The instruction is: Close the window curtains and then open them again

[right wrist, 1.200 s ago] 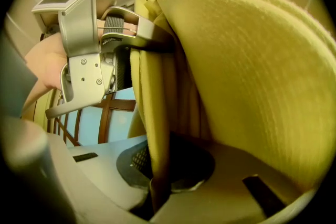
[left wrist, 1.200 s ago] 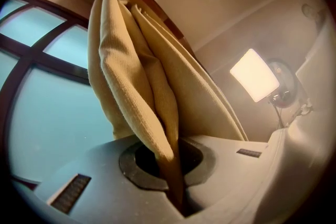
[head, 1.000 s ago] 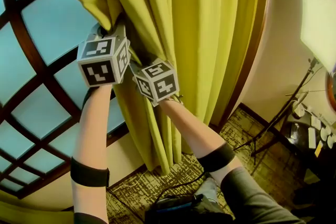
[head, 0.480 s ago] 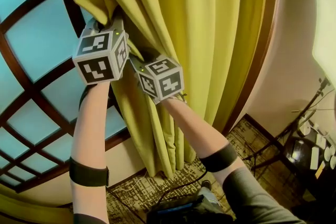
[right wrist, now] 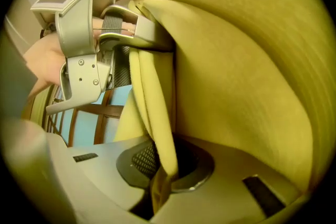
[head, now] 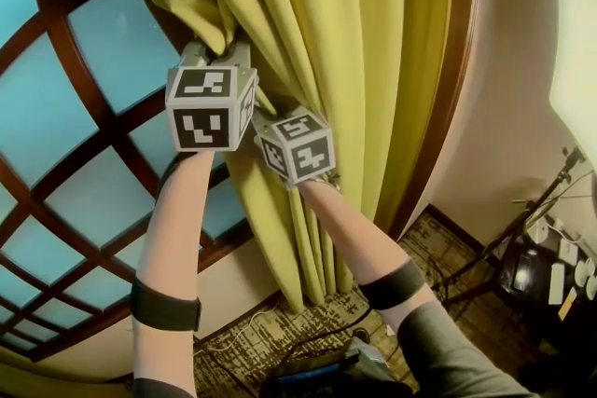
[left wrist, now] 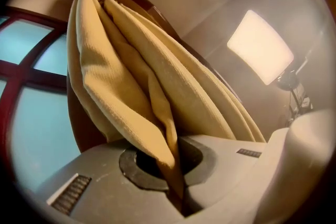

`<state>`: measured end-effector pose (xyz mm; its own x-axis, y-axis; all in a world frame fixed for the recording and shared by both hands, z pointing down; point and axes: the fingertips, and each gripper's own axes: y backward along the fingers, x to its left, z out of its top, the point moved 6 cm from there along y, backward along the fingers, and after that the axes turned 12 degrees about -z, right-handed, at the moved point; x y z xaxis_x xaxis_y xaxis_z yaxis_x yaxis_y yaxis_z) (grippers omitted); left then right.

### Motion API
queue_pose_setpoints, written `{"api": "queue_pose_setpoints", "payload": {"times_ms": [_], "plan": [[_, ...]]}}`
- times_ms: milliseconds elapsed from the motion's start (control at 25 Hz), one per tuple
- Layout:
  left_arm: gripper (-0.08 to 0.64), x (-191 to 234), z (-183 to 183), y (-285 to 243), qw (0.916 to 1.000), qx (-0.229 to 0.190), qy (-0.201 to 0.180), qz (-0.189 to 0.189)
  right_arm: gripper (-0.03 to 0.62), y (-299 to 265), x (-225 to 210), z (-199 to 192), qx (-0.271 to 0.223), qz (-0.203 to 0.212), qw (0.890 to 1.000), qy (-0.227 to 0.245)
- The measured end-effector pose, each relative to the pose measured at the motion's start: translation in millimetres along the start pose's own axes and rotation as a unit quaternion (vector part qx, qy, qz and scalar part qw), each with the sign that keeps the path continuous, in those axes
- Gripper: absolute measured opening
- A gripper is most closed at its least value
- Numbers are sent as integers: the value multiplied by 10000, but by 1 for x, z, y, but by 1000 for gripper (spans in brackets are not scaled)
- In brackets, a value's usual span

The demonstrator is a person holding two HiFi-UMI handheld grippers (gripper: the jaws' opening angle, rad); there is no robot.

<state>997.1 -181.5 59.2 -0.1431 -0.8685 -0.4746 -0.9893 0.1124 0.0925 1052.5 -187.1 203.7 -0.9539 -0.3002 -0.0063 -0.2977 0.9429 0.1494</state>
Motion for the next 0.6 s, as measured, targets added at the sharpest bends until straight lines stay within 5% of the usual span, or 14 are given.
{"api": "queue_pose_setpoints", "payload": {"times_ms": [600], "plan": [[8,-41,43,-103,9993,-348,100,40,29,16,-126,31,-222,-352,9991,108]]}}
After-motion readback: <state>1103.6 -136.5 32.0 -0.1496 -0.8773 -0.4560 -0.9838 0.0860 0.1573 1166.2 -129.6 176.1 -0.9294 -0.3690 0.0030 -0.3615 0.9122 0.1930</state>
